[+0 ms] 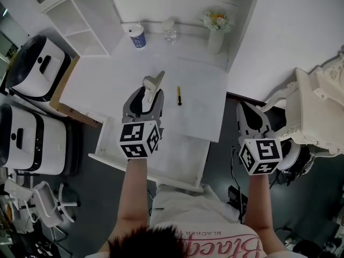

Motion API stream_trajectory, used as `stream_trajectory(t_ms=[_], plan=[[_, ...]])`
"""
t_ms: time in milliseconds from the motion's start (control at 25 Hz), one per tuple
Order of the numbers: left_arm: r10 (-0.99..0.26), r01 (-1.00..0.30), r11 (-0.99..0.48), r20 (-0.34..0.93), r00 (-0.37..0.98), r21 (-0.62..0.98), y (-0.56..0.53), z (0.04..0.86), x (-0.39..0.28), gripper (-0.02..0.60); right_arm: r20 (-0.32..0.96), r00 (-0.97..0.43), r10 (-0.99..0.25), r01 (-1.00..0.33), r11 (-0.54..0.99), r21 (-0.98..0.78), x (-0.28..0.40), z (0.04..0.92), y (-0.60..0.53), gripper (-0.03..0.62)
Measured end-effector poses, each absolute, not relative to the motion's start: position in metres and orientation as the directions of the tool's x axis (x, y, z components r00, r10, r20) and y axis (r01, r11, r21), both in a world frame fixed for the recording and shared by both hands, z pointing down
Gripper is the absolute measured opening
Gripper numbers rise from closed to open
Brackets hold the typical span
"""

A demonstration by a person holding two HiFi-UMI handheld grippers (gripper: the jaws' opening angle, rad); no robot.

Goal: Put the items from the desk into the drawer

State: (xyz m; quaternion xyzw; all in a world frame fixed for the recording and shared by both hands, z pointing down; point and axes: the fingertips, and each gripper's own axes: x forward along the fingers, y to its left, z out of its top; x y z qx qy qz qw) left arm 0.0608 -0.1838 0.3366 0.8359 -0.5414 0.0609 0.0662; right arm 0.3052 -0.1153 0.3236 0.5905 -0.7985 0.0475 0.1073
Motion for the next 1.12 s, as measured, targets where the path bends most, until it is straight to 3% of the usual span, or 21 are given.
stream_trajectory(t_ms=[80, 1120], plan=[[-0.888, -0.914, -0.400, 0.218, 0.404, 0.066, -0.191, 0.350, 0.070, 0.238, 0.235, -0.285, -0.929, -0.952, 0.303, 0.041, 0.311, 0.328, -0.120, 0.008], [-0.593, -0.922, -0.369, 0.734, 0.332, 0.119, -0.245, 0.564, 0.134, 0.235, 0.408, -0.306, -0.860, -0.948, 0.313, -0.050, 0.341, 0.418, -0.145, 0.008]])
